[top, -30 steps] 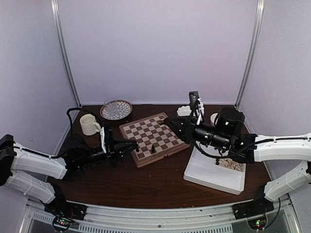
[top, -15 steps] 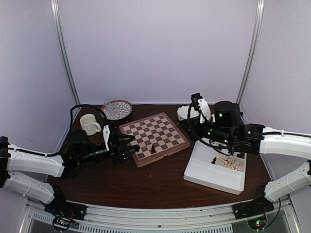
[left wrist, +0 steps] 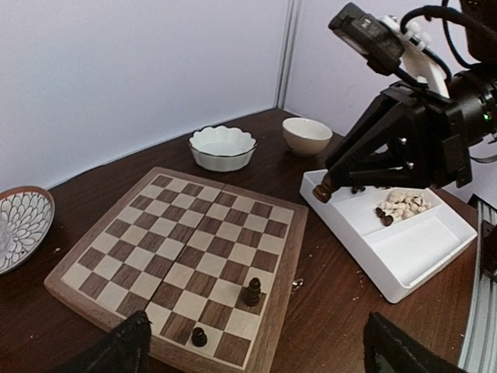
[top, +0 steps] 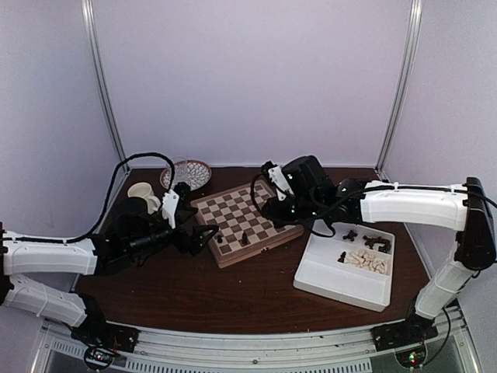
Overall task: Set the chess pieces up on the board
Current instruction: Place the knight at g8.
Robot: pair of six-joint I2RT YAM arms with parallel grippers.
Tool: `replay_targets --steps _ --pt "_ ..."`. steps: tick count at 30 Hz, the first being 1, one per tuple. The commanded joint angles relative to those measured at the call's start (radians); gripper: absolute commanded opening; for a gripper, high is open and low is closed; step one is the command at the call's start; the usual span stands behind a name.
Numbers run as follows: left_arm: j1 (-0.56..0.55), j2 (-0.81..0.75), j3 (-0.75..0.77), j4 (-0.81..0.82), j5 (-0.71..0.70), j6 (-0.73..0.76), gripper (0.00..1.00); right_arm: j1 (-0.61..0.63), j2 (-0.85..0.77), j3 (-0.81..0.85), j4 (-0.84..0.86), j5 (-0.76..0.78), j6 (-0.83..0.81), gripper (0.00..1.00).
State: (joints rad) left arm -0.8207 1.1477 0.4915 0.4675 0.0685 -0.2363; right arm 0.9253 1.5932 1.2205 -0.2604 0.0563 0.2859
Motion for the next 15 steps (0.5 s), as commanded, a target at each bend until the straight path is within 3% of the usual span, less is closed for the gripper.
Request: replay_targets --steps 1,9,15 --pt "0.027 0.007 0.021 -0.030 -0.096 -0.099 0.97 0.009 0.083 0.115 -0.085 -0.010 -0.050 0.00" --pt "0.045 -0.014 0.018 -0.119 -0.312 -0.198 0.98 0.031 0.256 0.323 -0.214 0.008 -0.095 0.00" --pt "0.054 0.000 0.041 -0.164 -0.328 -0.223 0.98 0.037 0.383 0.474 -0.283 -0.004 -0.104 0.00"
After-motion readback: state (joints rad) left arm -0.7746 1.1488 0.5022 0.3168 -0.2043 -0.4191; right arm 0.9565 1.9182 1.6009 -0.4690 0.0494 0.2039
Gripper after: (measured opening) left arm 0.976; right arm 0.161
